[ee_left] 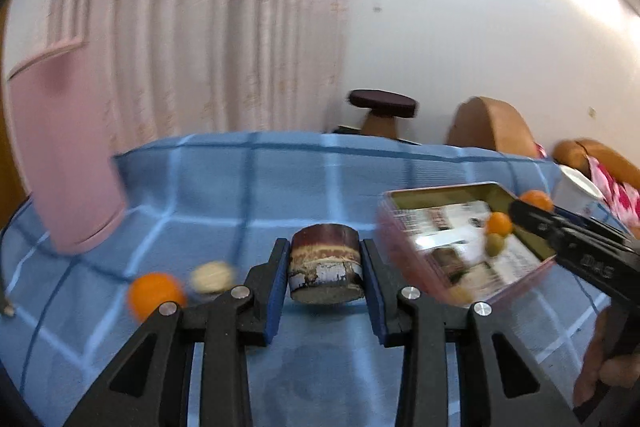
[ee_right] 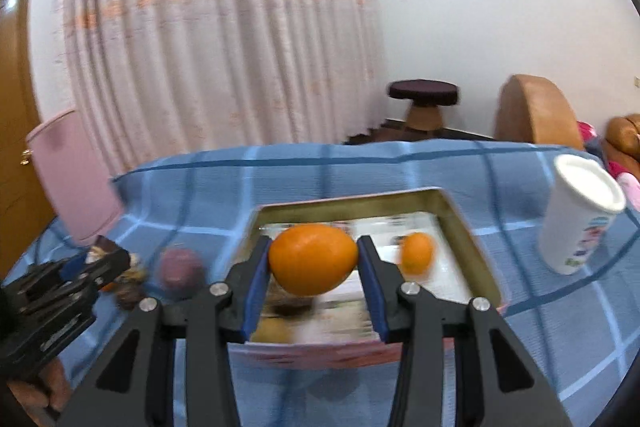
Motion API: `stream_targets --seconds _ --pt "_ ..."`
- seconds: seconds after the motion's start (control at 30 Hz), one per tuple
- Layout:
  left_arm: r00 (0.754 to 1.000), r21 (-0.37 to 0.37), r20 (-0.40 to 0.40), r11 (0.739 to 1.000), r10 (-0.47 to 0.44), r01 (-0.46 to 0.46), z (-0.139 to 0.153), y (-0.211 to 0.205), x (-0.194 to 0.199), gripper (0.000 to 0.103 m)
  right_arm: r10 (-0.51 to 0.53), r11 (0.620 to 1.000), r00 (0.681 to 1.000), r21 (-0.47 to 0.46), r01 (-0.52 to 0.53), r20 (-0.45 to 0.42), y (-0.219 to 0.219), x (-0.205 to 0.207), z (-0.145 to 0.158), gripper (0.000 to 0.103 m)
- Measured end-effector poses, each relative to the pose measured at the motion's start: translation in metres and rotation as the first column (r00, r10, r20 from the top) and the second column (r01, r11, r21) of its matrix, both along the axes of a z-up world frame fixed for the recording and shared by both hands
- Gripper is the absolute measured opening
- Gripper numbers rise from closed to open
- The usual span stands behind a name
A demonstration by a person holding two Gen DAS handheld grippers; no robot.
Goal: Organize fruits
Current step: 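Carry the cake roll and orange into the pink tin and open both tools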
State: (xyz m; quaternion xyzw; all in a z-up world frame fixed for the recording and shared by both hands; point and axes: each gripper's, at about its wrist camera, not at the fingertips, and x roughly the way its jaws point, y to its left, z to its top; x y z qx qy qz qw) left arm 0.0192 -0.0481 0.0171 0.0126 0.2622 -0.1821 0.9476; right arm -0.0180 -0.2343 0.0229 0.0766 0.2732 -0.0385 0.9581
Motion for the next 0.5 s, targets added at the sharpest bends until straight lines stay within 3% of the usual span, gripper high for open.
stream_targets --seconds 0.17,0.5 --pt "0.994 0.004 -0.033 0.994 -0.105 0.105 0.001 -0.056 0.009 0.037 -0.053 0.996 0.996 0.075 0.058 -0.065 -0.047 0.008 -0.013 0.046" --pt "0.985 0.067 -0.101 0.987 -0.136 0.144 -0.018 -0.120 0.028 0.037 -0.070 0.990 0.991 0.115 0.083 -0.110 -0.083 0.017 -0.023 0.046"
